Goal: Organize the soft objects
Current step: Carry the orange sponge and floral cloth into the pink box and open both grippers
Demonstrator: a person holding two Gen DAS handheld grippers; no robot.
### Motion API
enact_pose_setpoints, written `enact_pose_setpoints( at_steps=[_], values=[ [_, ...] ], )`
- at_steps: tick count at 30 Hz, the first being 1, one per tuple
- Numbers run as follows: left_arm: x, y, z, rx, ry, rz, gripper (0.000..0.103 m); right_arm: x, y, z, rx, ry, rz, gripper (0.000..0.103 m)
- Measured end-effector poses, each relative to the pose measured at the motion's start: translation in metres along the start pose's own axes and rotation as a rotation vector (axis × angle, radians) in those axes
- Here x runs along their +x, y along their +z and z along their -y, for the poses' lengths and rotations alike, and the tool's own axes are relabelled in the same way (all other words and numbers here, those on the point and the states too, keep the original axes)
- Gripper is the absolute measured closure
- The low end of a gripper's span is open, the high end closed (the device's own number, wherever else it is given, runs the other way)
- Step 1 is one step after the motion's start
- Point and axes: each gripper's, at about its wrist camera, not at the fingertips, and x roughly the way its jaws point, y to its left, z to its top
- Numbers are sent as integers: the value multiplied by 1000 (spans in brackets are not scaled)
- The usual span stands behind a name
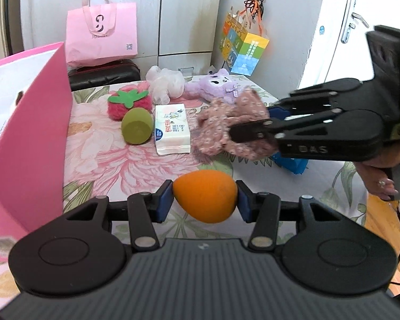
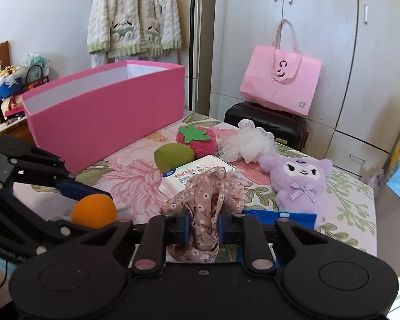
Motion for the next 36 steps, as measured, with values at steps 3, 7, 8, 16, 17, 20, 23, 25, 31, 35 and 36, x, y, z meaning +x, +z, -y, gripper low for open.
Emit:
enact_pose_setpoints(
  at_steps=[3, 7, 8, 16, 17, 20, 23, 25, 31, 35, 36],
  values=[
    [-8, -3, -2, -14, 6, -1, 55, -11, -4, -6, 13, 0, 6, 81],
    [-19, -8, -6, -38, 9, -2, 55, -24, -10, -15, 20, 15, 12, 81],
    [-22, -9, -8, -47, 9, -6, 55, -26, -12, -17, 29, 29, 11, 81],
    [-39, -15, -21, -59, -10, -69, 55, -36, -18, -38, 90, 114, -42, 81],
    [-42, -16, -22, -59, -12, -74, 55, -36, -18, -41, 100, 125, -53, 81],
    [-52, -17, -26, -58, -9, -89, 55, -37, -18, -51, 133, 158, -82, 81],
    [-64, -19, -30, -52, -1, -100, 55, -40, -16, -60, 158, 189, -100, 81],
    [-71, -20, -34, -54, 13, -106, 55, -42, -13, -68, 164, 211, -104, 81],
    [-101, -25, -50, -88, 17, -124, 55, -56, 5, -96, 141, 284, -116, 80],
    [-123, -26, -60, -95, 38, -117, 55, -63, 19, -114, 105, 322, -109, 80],
    [-130, -25, -63, -97, 44, -114, 55, -64, 23, -118, 98, 330, -107, 80]
  ],
)
